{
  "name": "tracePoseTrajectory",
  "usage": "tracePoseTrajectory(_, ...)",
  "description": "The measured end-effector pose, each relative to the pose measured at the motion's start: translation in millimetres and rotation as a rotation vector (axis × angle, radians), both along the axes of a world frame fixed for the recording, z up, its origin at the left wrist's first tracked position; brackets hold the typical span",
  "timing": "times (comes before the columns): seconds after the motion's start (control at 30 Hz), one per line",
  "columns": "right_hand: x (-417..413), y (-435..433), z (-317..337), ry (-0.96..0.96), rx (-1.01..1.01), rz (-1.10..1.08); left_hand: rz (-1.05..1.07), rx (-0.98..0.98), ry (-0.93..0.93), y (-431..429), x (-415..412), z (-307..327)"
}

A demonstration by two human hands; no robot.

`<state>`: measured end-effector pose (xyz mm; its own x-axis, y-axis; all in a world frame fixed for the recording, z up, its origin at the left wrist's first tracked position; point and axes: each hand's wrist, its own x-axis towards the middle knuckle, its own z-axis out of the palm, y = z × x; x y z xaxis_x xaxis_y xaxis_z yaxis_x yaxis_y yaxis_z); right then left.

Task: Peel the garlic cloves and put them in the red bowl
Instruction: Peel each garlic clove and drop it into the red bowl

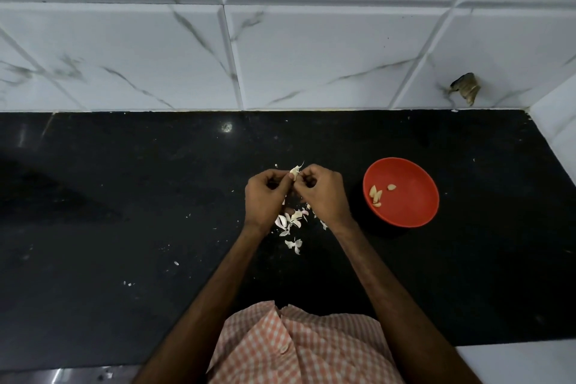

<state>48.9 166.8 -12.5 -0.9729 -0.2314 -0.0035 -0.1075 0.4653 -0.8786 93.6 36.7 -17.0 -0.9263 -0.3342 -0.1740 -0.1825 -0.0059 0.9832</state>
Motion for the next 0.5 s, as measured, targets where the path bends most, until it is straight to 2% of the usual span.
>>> tracePoseTrajectory(0.27, -1.8, 1.4, 6.6, -0.308, -0.307, -0.020, 0.027, 0.017, 0.030, -0.7, 1.9, 0.3)
tracePoseTrajectory(0.5, -7.0, 2.5, 1.8, -0.365, -0.283, 0.041, 0.013, 0.103, 0.002, 2.1, 0.5, -2.7)
